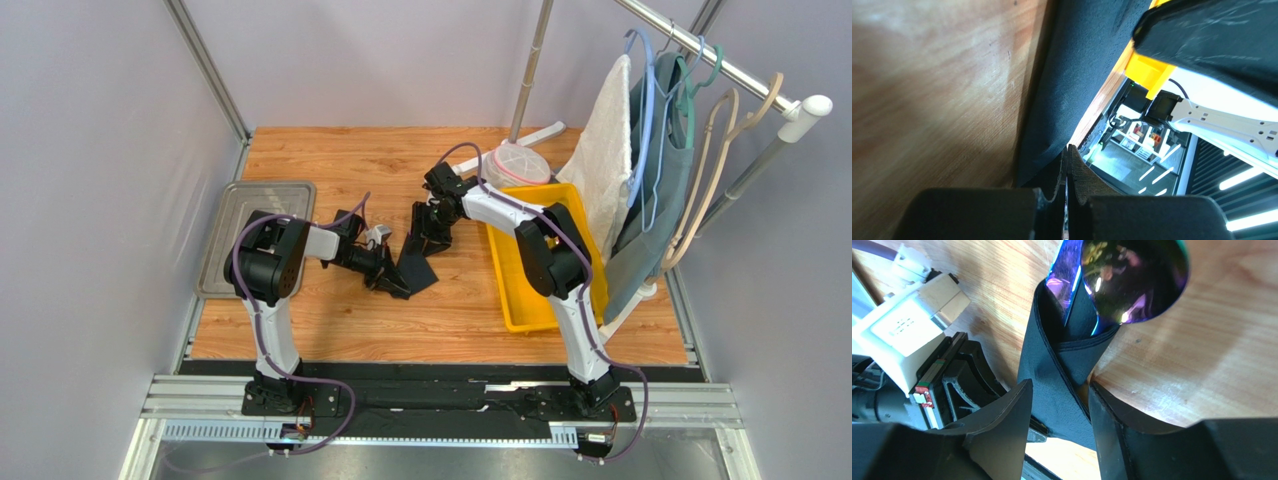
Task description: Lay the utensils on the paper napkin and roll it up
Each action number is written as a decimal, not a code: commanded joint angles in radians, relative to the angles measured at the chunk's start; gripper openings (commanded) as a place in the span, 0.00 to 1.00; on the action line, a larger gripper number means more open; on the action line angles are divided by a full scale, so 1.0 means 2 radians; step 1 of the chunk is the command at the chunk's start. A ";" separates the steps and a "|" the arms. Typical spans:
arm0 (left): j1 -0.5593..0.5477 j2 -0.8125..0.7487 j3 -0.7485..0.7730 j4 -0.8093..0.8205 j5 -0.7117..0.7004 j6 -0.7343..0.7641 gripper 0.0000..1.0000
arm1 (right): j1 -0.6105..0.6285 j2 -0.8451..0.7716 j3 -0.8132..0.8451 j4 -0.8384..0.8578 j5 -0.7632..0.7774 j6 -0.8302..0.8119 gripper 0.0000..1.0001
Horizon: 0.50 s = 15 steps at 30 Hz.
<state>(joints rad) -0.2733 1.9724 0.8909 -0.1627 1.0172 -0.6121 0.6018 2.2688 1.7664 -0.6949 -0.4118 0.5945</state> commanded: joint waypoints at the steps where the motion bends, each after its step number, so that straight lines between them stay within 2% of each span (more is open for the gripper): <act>1: 0.002 0.022 -0.010 0.015 -0.065 -0.002 0.01 | 0.008 0.018 0.010 -0.026 0.058 0.011 0.49; 8: 0.002 0.022 -0.008 0.015 -0.068 -0.002 0.00 | 0.008 0.047 0.015 -0.033 0.070 0.021 0.36; 11: 0.002 0.022 -0.008 0.014 -0.068 -0.002 0.00 | 0.008 0.058 0.016 -0.031 0.063 0.016 0.23; 12: 0.002 0.022 -0.008 0.014 -0.069 -0.002 0.00 | 0.007 0.059 0.018 -0.031 0.054 0.014 0.13; 15: 0.002 0.020 -0.006 0.014 -0.070 0.000 0.01 | 0.003 0.059 0.016 -0.017 0.027 0.006 0.00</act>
<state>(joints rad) -0.2733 1.9732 0.8909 -0.1501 1.0153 -0.6239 0.6086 2.3100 1.8137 -0.7414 -0.3828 0.6407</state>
